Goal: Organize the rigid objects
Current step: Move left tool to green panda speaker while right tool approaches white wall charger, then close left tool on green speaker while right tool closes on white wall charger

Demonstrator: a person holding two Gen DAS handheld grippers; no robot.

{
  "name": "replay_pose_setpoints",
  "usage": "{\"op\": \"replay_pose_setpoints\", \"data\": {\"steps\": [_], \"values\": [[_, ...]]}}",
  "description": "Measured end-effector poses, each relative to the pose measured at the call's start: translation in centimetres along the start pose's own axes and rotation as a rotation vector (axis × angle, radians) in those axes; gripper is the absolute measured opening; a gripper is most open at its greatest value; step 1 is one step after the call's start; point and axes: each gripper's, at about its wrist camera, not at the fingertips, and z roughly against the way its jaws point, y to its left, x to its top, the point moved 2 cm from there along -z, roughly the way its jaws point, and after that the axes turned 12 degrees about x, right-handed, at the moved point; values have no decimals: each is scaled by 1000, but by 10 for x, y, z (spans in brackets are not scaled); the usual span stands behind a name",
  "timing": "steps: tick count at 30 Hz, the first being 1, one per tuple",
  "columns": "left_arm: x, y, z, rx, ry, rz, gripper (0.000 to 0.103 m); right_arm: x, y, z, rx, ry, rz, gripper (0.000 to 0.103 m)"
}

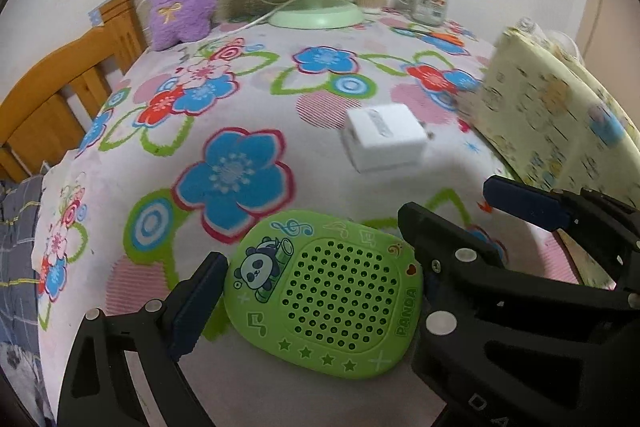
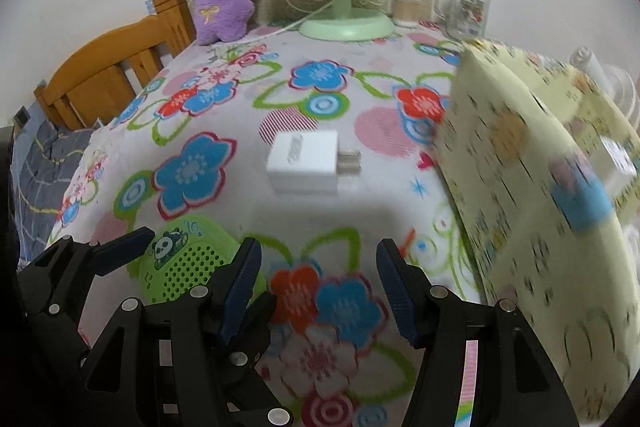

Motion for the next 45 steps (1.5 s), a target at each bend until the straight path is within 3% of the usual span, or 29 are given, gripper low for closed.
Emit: {"op": "replay_pose_setpoints", "data": {"steps": [6, 12, 21, 29, 33, 45], "values": [[16, 7, -11, 24, 20, 7, 97, 19, -2, -17, 17, 18, -2, 64], [29, 9, -18, 38, 25, -1, 97, 32, -6, -25, -3, 2, 9, 78], [38, 10, -32, 33, 43, -2, 97, 44, -12, -43, -22, 19, -1, 79], [39, 13, -38, 24, 54, 13, 97, 47, -15, -57, -38, 37, -10, 79], [39, 13, -39, 23, 50, 12, 97, 48, -13, -57, -57, 29, 6, 65], [37, 6, -18, 17, 18, 4, 97, 44, -13, -35, -64, 1, 14, 65]]}}
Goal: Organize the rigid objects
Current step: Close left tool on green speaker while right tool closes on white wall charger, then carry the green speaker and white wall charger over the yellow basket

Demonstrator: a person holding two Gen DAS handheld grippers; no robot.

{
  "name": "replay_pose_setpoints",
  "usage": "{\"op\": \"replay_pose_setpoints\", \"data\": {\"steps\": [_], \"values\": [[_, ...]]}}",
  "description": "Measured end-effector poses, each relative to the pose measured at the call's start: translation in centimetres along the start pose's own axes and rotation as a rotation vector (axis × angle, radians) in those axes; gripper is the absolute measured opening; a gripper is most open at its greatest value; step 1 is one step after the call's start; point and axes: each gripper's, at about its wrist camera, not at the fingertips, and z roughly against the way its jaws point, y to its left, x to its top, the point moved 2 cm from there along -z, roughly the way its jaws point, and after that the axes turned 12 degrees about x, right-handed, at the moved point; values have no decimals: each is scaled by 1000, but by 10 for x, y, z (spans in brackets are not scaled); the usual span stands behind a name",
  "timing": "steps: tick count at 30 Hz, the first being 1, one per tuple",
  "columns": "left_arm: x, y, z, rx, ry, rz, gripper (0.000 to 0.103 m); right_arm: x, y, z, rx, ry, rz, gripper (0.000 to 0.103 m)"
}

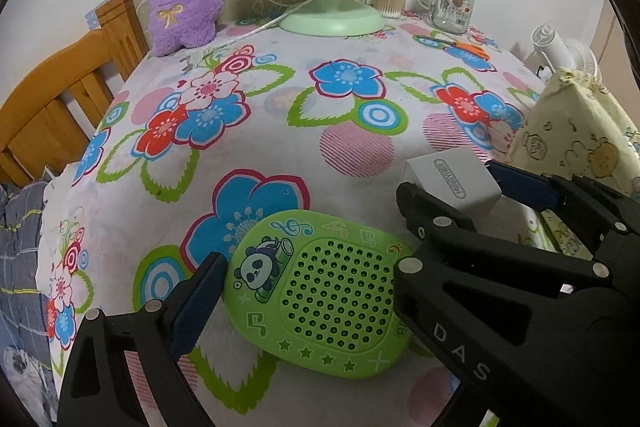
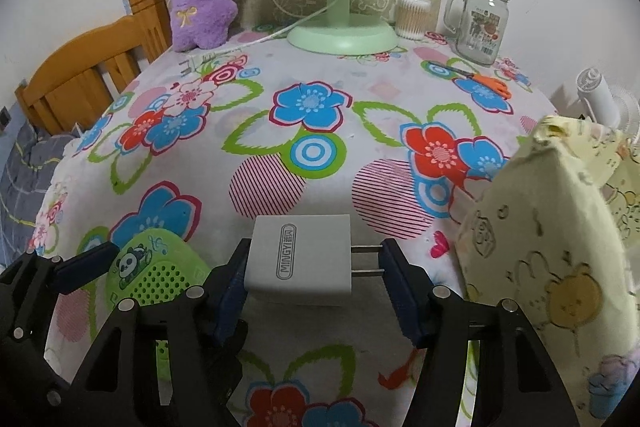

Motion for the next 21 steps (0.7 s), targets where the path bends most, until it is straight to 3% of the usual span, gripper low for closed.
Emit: {"op": "replay_pose_setpoints", "data": {"steps": [21], "values": [[-21, -1, 65, 18, -79, 33, 97, -18, 17, 67, 24, -84, 29, 65]]}}
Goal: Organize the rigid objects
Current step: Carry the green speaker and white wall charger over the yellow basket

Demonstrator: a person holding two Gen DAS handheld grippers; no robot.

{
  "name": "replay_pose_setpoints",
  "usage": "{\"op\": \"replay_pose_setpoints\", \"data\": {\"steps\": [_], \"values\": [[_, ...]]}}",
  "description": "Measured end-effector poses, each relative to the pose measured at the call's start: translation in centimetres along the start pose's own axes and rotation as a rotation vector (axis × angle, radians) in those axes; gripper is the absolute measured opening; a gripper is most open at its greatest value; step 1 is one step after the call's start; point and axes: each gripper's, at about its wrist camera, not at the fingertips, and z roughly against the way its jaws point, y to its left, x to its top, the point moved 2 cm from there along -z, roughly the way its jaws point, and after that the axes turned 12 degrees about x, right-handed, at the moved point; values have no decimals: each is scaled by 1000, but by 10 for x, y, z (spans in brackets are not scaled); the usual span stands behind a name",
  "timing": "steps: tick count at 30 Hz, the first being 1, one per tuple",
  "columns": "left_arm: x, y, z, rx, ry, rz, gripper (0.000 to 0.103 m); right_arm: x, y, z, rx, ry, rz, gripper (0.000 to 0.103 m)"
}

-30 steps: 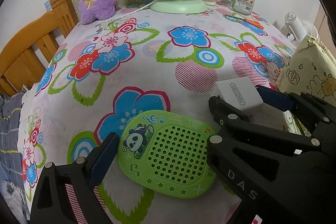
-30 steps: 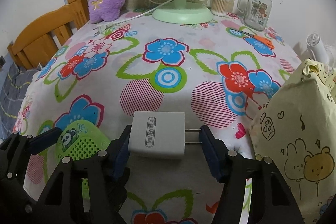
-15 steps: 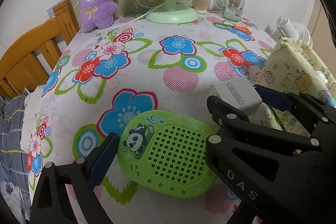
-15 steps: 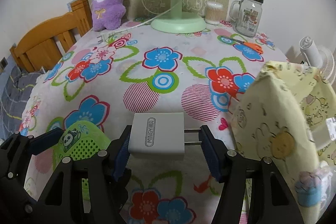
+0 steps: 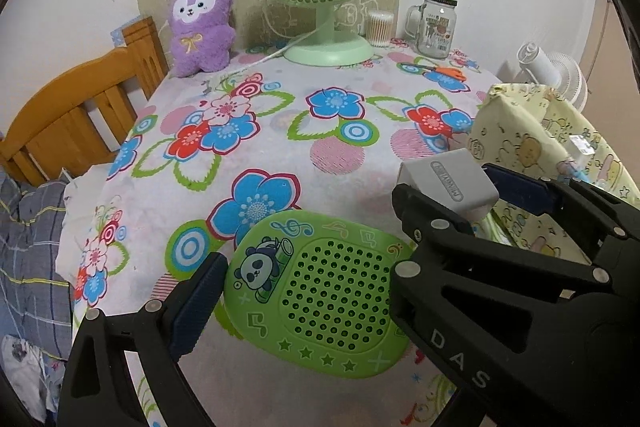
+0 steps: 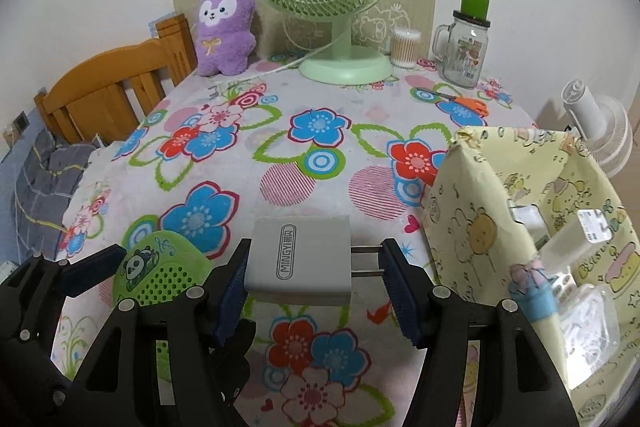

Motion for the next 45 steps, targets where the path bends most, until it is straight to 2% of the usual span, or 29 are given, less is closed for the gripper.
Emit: {"op": "replay_pose_setpoints", "data": {"steps": [24, 45], "values": [[-8, -19, 79, 3, -120, -11, 97, -11, 1, 86, -7, -112, 16, 65], [11, -78, 105, -32, -178, -63, 97, -10, -53, 127, -49, -155, -11, 65]]}}
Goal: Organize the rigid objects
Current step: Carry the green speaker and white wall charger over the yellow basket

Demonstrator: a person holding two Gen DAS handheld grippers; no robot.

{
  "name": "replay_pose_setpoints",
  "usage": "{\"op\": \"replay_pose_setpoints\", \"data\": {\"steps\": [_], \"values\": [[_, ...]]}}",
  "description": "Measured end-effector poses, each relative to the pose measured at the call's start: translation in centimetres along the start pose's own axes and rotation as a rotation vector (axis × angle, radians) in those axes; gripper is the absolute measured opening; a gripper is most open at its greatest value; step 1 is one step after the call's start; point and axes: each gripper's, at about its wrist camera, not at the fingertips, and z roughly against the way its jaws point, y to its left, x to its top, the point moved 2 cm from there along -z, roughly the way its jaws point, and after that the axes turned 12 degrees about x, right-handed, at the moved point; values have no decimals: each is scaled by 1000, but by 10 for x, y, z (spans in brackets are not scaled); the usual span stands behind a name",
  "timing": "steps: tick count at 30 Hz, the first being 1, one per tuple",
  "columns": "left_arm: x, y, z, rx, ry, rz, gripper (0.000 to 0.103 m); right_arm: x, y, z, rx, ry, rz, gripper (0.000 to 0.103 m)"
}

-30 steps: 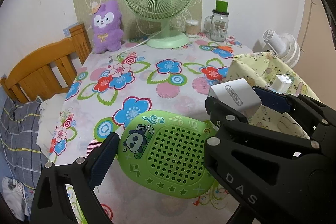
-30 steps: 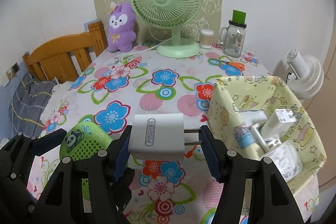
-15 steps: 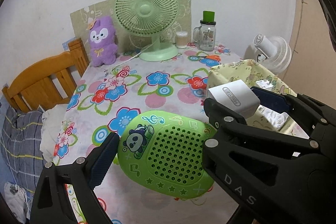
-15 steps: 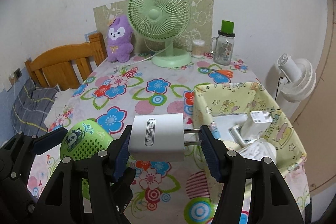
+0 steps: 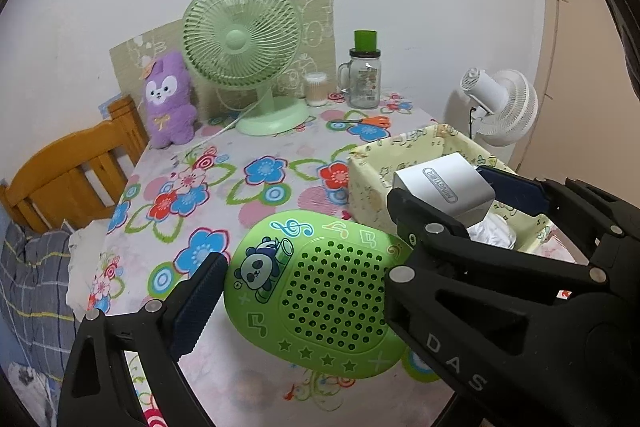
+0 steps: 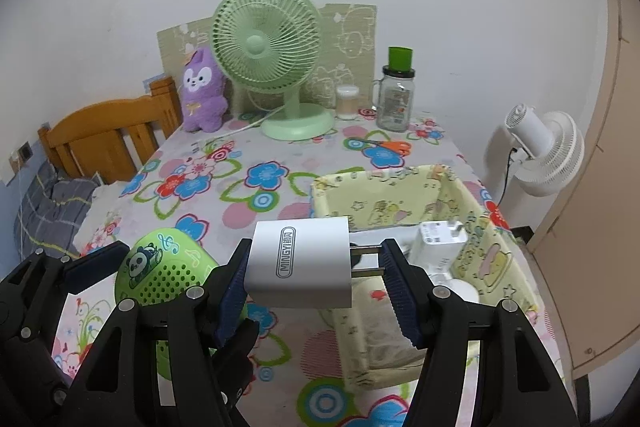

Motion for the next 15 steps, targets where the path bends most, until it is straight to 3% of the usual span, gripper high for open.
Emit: {"op": "replay_pose_setpoints", "data": {"steps": [15], "values": [[17, -42, -22, -47, 19, -67, 97, 1, -48, -9, -34, 18, -64, 65]]}}
